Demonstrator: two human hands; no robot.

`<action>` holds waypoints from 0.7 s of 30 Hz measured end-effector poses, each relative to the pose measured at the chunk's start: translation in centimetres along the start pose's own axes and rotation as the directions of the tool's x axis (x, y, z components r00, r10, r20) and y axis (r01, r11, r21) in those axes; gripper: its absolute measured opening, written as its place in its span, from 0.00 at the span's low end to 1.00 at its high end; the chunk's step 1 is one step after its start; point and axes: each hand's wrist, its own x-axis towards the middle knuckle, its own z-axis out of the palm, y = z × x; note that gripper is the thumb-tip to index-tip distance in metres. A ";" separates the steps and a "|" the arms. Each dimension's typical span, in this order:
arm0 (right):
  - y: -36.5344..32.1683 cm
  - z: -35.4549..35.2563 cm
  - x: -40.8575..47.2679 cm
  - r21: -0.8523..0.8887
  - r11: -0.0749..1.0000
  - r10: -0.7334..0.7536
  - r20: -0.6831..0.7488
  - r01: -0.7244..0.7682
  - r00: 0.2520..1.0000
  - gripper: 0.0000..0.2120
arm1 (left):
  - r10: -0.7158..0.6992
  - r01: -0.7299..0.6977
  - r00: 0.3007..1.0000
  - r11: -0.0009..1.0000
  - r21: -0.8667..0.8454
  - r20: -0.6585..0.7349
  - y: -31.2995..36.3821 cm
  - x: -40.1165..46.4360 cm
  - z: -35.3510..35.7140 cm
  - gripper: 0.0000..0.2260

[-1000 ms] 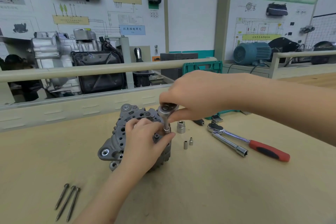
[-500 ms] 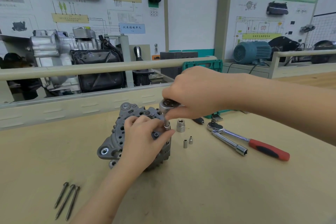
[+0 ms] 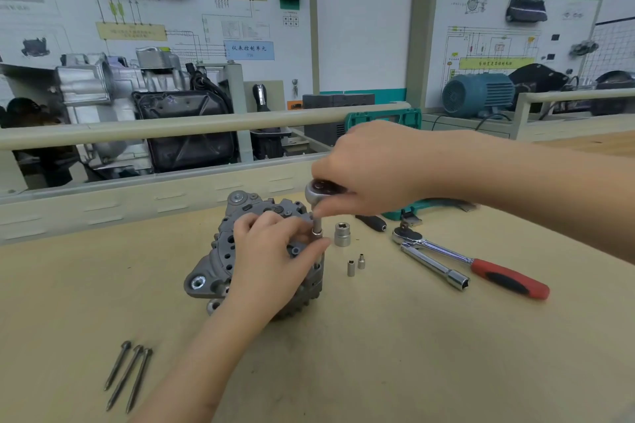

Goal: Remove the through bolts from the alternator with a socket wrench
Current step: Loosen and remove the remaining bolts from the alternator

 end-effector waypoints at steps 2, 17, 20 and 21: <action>-0.1 0.1 0.0 0.039 0.999 0.026 -0.007 -0.025 1.000 0.22 | -0.007 0.007 1.000 1.000 -0.005 -0.007 0.2 0.0 0.0 0.07; 0.0 0.1 0.0 0.059 0.998 0.002 -0.015 -0.001 1.000 0.19 | -0.028 0.028 0.999 1.000 -0.006 0.015 0.1 -0.2 -0.1 0.08; -0.3 0.3 -0.2 0.112 0.994 0.004 -0.029 -0.001 1.000 0.18 | -0.012 0.015 0.998 0.999 -0.050 0.064 -0.1 -0.1 -0.4 0.07; -0.3 0.2 -0.2 0.128 0.992 -0.005 -0.026 0.008 1.000 0.17 | 0.000 0.007 0.996 0.997 -0.073 0.094 -0.2 -0.1 -0.5 0.05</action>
